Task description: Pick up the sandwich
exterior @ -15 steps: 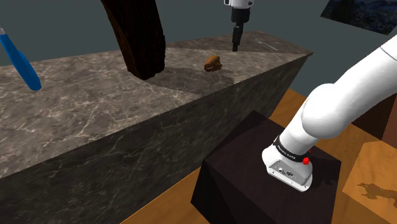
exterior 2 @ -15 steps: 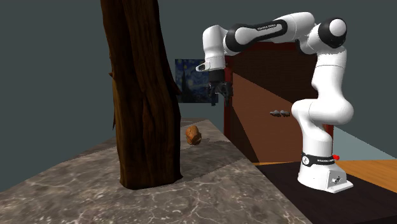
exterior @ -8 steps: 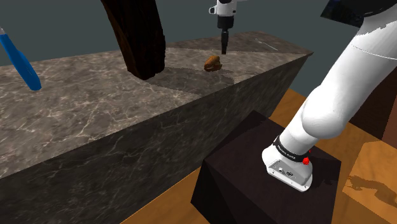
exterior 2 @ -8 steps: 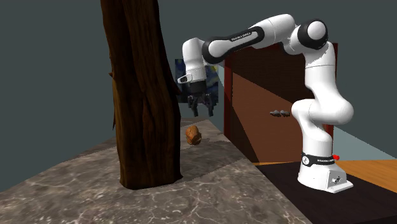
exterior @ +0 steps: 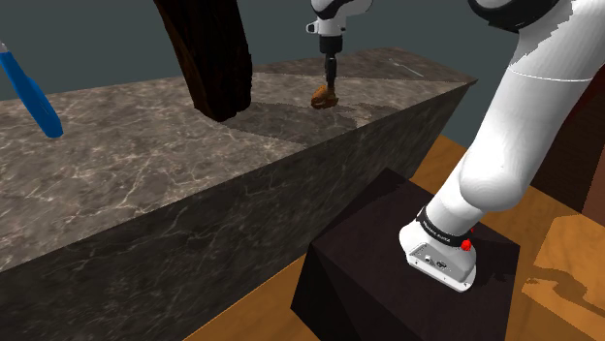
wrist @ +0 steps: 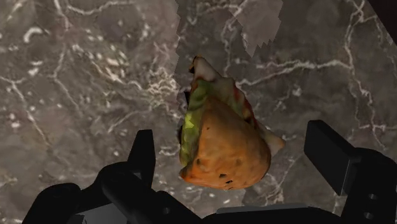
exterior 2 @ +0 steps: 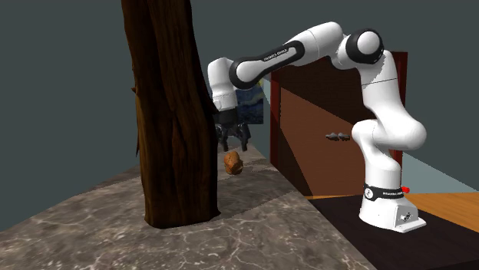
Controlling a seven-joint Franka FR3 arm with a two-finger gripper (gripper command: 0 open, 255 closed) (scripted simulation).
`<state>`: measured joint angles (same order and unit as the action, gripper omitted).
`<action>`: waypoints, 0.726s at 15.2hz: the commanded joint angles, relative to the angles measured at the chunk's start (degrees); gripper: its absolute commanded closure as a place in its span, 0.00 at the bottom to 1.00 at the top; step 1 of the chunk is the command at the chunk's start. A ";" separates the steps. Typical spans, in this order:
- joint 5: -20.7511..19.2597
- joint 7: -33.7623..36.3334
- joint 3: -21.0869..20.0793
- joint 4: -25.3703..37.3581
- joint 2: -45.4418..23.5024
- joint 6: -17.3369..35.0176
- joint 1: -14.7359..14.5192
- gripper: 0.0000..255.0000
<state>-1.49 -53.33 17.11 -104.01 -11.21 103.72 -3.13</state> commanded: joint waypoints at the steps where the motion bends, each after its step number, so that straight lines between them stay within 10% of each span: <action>1: 0.10 -0.04 -0.02 -0.97 -0.37 1.35 0.03 0.00; 4: 0.20 -0.05 -0.04 -1.72 -0.75 2.46 0.06 0.00; 5: 0.20 -0.04 -0.05 -1.70 -0.75 2.44 0.06 1.00; 11: 0.22 -0.07 -0.04 -1.58 -0.84 2.41 0.08 1.00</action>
<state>-1.30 -53.39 17.11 -105.53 -11.96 106.09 -3.03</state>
